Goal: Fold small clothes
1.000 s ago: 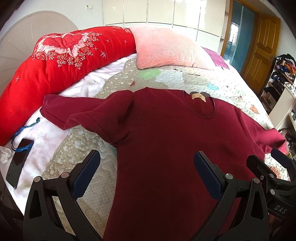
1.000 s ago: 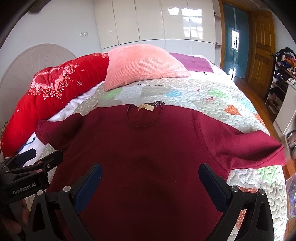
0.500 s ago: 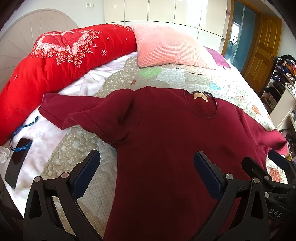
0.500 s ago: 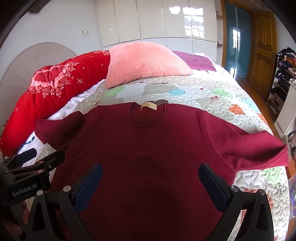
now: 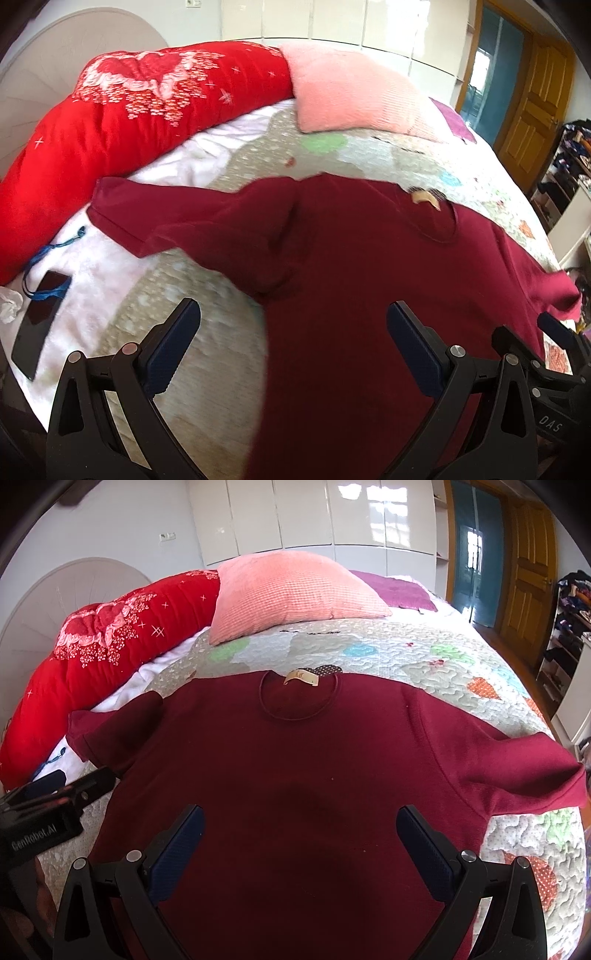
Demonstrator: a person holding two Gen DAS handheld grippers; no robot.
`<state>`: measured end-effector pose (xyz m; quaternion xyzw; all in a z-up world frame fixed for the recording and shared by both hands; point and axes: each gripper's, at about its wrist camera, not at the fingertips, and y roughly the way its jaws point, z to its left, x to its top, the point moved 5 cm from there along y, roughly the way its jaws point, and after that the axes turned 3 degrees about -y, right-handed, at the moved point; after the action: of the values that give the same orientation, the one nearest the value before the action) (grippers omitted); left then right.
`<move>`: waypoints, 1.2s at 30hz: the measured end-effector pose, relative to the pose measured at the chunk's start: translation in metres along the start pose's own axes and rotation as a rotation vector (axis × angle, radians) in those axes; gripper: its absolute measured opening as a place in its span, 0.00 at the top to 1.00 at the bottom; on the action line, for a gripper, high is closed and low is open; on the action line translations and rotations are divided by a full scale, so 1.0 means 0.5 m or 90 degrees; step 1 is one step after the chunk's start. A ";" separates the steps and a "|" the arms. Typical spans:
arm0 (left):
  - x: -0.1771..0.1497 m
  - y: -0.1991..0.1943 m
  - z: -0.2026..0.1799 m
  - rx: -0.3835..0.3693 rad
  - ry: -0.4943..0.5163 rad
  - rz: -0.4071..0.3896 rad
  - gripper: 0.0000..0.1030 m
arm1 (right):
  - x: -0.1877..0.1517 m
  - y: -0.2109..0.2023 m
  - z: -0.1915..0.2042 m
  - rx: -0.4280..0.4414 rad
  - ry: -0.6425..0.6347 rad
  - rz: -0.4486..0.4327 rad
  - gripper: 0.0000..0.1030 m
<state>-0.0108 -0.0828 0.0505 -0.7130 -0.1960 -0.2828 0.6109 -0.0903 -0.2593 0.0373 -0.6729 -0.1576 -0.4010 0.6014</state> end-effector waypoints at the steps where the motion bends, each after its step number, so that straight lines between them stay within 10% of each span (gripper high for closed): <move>1: 0.004 -0.001 0.013 -0.002 -0.008 -0.002 0.01 | 0.000 0.002 0.002 0.002 -0.001 0.001 0.00; 10: 0.072 0.046 0.276 0.048 -0.199 -0.016 0.03 | 0.006 0.016 0.021 0.034 0.006 0.005 0.00; 15: 0.089 0.143 0.407 0.075 -0.313 0.031 0.30 | 0.002 0.033 0.035 0.045 -0.002 0.019 0.00; 20: 0.109 0.217 0.460 0.080 -0.381 0.035 0.31 | -0.007 0.059 0.036 0.051 -0.006 0.044 0.00; 25: 0.133 0.263 0.457 0.118 -0.349 0.010 0.31 | -0.011 0.080 0.022 0.045 0.003 0.060 0.00; 27: 0.140 0.268 0.449 0.132 -0.313 0.003 0.72 | -0.014 0.085 0.017 0.044 0.010 0.065 0.00; 29: 0.147 0.265 0.447 0.106 -0.301 0.000 0.91 | -0.017 0.089 0.013 0.044 0.017 0.071 0.00; 36: 0.226 0.111 0.428 0.082 -0.262 -0.102 0.93 | -0.013 0.066 0.014 0.048 0.008 0.053 0.00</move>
<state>0.1453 0.1102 0.0609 -0.6976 -0.3898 -0.1661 0.5778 -0.0693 -0.2582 0.0102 -0.6532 -0.1407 -0.3734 0.6435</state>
